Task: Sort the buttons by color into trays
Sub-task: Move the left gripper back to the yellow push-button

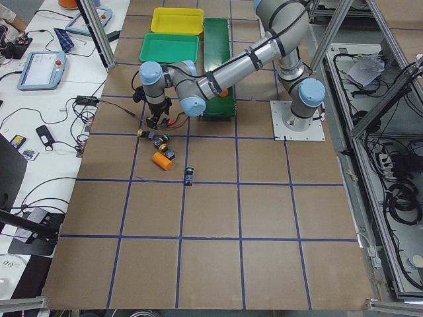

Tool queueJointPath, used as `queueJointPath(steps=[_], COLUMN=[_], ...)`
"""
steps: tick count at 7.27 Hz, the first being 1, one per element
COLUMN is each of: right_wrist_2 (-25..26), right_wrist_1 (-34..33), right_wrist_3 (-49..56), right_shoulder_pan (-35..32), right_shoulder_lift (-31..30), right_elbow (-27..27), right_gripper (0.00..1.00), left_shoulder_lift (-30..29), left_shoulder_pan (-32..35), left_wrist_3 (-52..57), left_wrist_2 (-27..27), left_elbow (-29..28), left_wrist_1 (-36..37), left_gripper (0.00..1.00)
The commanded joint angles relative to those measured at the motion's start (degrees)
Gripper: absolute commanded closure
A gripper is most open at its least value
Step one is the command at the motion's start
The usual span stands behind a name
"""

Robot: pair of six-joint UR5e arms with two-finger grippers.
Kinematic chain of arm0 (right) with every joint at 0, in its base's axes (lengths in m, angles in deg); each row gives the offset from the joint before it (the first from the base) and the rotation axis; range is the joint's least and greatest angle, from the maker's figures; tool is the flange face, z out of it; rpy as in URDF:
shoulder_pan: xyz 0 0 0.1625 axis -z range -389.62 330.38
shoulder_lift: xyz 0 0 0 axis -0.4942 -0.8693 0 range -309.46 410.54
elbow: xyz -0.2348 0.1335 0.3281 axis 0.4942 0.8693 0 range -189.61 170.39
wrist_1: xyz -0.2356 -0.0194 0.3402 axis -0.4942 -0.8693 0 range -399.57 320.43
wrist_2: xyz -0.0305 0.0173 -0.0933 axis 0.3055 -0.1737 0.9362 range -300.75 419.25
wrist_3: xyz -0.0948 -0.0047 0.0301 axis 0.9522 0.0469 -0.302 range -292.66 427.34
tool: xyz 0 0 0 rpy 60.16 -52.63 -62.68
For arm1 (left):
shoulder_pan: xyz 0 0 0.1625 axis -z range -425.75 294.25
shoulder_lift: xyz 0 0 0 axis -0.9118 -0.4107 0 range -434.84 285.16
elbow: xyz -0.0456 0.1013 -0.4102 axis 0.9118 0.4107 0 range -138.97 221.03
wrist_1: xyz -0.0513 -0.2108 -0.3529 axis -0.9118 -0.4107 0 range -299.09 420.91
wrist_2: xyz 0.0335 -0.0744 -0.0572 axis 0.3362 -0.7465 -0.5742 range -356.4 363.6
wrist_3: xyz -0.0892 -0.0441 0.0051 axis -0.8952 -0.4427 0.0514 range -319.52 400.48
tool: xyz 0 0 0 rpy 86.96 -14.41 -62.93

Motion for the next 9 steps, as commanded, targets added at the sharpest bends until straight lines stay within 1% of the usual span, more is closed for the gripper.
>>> queueJointPath(steps=[1,3,4,5,6,9], right_wrist_2=[0.12,0.56,0.12,0.03,0.12,0.12], right_wrist_1=[-0.06,0.03,-0.23,-0.32,-0.14,-0.14], right_wrist_3=[0.11,-0.33,-0.33,-0.16,-0.24,-0.15], right_shoulder_pan=[0.0,0.0,0.0,0.0,0.0,0.0], right_shoulder_lift=[0.06,-0.03,0.06,0.14,0.06,0.06], right_elbow=[0.0,0.0,0.0,0.0,0.0,0.0], right_gripper=[0.0,0.0,0.0,0.0,0.0,0.0], left_shoulder_lift=[-8.07,-10.11,-10.38,-10.29,-10.03,-5.91], left_shoulder_pan=[-0.02,0.59,0.59,0.59,0.59,2.79], left_wrist_3=[-5.84,-9.52,-9.45,-9.37,-9.37,-13.75], left_wrist_2=[-0.01,0.07,-0.01,-0.1,-0.01,1.03], left_elbow=[-3.58,-3.59,-4.19,-4.46,-4.46,-2.8], left_wrist_1=[3.24,5.17,5.44,5.44,5.44,4.65], left_gripper=[0.0,0.0,0.15,0.59,1.0,1.0])
